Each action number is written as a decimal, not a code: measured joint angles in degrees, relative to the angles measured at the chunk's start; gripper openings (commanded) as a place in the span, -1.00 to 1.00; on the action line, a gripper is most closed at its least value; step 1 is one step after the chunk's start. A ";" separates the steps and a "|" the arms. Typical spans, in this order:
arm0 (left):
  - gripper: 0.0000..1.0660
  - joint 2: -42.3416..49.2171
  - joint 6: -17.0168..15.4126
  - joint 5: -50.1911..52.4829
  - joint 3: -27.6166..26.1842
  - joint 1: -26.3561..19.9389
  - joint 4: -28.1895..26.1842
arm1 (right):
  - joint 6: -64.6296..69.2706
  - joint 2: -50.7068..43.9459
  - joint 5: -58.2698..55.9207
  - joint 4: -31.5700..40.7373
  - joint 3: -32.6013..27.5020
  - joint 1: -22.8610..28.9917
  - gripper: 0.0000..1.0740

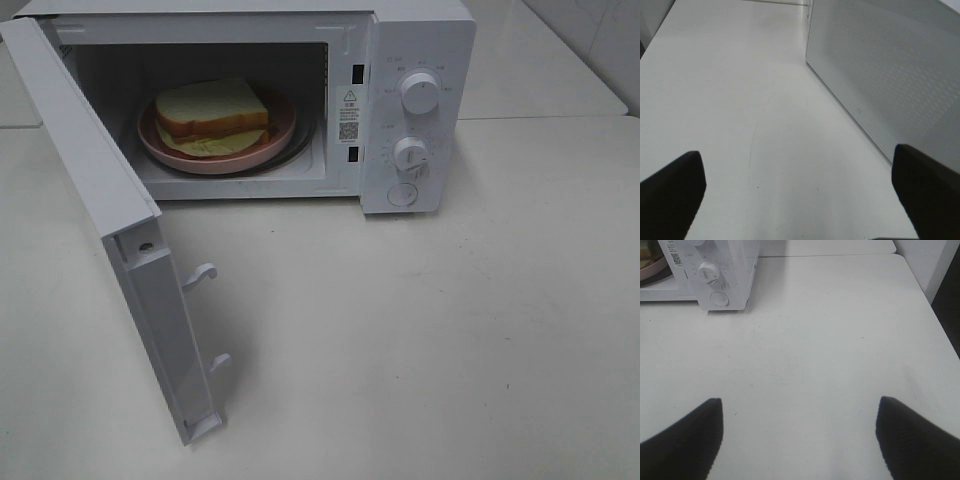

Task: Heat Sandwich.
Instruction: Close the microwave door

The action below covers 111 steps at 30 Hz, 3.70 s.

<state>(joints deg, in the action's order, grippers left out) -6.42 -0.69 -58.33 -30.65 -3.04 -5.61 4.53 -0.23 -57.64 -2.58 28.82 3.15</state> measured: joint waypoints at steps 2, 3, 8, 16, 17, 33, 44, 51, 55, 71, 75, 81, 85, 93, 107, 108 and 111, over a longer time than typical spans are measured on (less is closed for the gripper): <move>0.59 -1.15 0.00 1.03 -0.06 0.00 0.00 | 0.00 0.00 0.00 0.00 0.00 0.00 0.42; 0.55 -2.23 0.00 2.06 -0.06 0.00 0.00 | 0.00 0.00 0.00 0.00 0.00 0.00 0.42; 0.17 -9.68 0.00 6.65 -0.06 0.00 0.92 | 0.00 0.00 0.00 0.00 0.00 0.00 0.42; -0.57 -17.30 0.00 15.13 0.69 0.00 1.66 | 0.00 0.00 0.00 0.00 0.00 0.00 0.42; -0.81 -19.54 0.00 17.76 1.55 0.00 1.66 | 0.00 0.00 0.00 0.06 0.00 0.00 0.42; -1.00 -40.22 0.00 56.67 11.34 0.00 4.35 | 0.00 0.00 0.00 0.06 0.00 0.00 0.42; -1.00 -55.00 -0.17 83.88 13.81 0.00 13.35 | 0.00 0.00 0.00 0.06 0.00 0.00 0.42; -1.00 -64.74 -0.57 93.28 13.81 1.09 15.64 | 0.00 0.00 0.00 0.06 0.00 0.00 0.42; -1.00 -68.24 -0.57 94.82 13.18 4.30 17.48 | 0.00 0.00 0.00 0.06 0.00 0.00 0.42; -1.00 -79.35 -0.69 99.69 8.25 15.18 17.07 | 0.00 0.00 0.00 0.06 0.00 0.00 0.41; -1.00 -81.07 -0.69 99.75 6.42 17.13 16.96 | 0.00 0.00 0.00 0.06 0.00 0.00 0.41; -1.00 -83.37 -0.69 99.98 3.32 20.17 16.39 | 0.00 0.00 0.00 0.06 0.00 0.00 0.41; -1.00 -84.80 -0.69 99.98 1.20 22.00 13.01 | 0.00 0.00 0.00 0.06 -0.06 0.00 0.41; -1.00 -89.44 -0.63 99.98 -4.76 26.81 7.62 | 0.00 0.00 0.00 0.00 -0.23 0.00 0.41; -1.00 -97.80 4.13 99.92 -15.36 35.35 -5.16 | 0.00 0.00 0.06 0.00 -0.23 0.00 0.41; -1.00 -98.32 4.70 99.92 -16.16 35.87 -6.47 | 0.00 0.00 0.06 0.00 -0.23 0.00 0.41; -1.00 -99.92 6.30 99.58 -18.68 37.01 -8.77 | 0.00 0.00 0.06 0.00 -0.23 0.00 0.41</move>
<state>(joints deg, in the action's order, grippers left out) -106.34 5.61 41.25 -49.33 33.98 -14.38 4.53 -0.23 -57.58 -2.58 28.59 3.15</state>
